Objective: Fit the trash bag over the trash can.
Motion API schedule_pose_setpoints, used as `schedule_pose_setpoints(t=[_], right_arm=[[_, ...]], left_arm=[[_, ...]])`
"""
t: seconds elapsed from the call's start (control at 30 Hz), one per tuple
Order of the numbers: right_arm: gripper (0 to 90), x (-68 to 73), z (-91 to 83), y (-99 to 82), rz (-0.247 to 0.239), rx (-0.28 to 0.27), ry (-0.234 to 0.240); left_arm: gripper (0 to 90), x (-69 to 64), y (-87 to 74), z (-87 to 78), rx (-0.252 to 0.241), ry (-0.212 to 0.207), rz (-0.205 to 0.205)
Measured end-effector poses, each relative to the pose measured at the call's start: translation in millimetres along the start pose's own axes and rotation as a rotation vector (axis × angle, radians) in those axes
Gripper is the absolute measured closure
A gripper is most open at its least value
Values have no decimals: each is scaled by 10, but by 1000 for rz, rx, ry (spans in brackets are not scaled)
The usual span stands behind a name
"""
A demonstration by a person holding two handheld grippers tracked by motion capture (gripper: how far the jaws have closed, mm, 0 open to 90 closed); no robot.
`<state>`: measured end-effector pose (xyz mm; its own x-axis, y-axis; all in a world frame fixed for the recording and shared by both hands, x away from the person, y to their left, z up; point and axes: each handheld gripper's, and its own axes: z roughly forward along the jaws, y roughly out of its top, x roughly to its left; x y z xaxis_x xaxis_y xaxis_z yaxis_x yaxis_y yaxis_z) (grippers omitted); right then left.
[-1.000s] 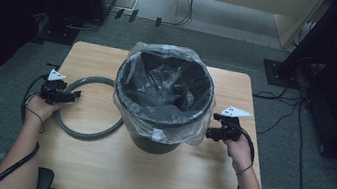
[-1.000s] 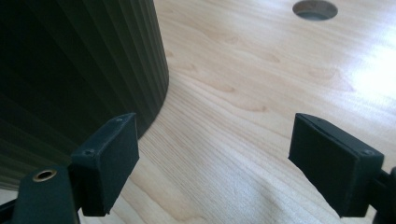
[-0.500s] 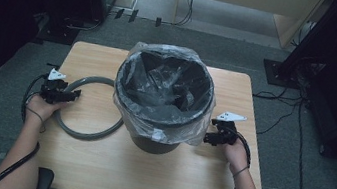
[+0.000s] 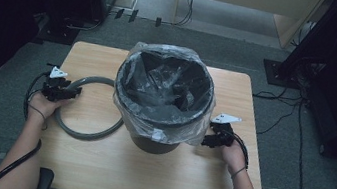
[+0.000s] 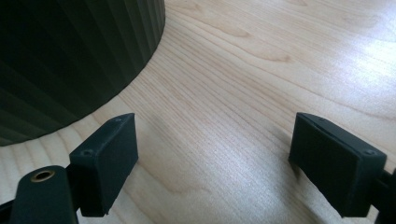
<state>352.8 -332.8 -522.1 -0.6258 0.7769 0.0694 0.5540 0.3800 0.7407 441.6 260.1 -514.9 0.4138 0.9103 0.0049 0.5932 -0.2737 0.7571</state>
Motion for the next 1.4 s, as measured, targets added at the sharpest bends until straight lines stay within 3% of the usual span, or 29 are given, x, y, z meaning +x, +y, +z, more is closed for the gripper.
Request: schedule_pose_setpoints(t=[0.3,0.43,0.53,0.7,0.9,0.97,1.2,1.4], right_arm=[[129,39,31,4,-35,6,-29],[127,43,30,3,-31,6,-34],[125,49,31,2,-24,6,-37],[115,51,34,3,-19,5,-43],[111,51,36,4,-16,7,-47],[110,51,36,4,-16,7,-48],[100,49,38,5,-12,9,-51],[97,49,40,6,-11,9,-52]], left_arm=[[512,14,49,52,-9,-9,13],[647,-21,61,65,-21,-16,78],[687,-32,61,64,-21,-14,95],[692,-5,51,53,-19,-19,54],[751,33,29,8,-8,31,37],[765,52,35,-8,8,59,2],[773,105,-4,-31,-9,56,-71],[780,97,9,-33,3,71,-74]])
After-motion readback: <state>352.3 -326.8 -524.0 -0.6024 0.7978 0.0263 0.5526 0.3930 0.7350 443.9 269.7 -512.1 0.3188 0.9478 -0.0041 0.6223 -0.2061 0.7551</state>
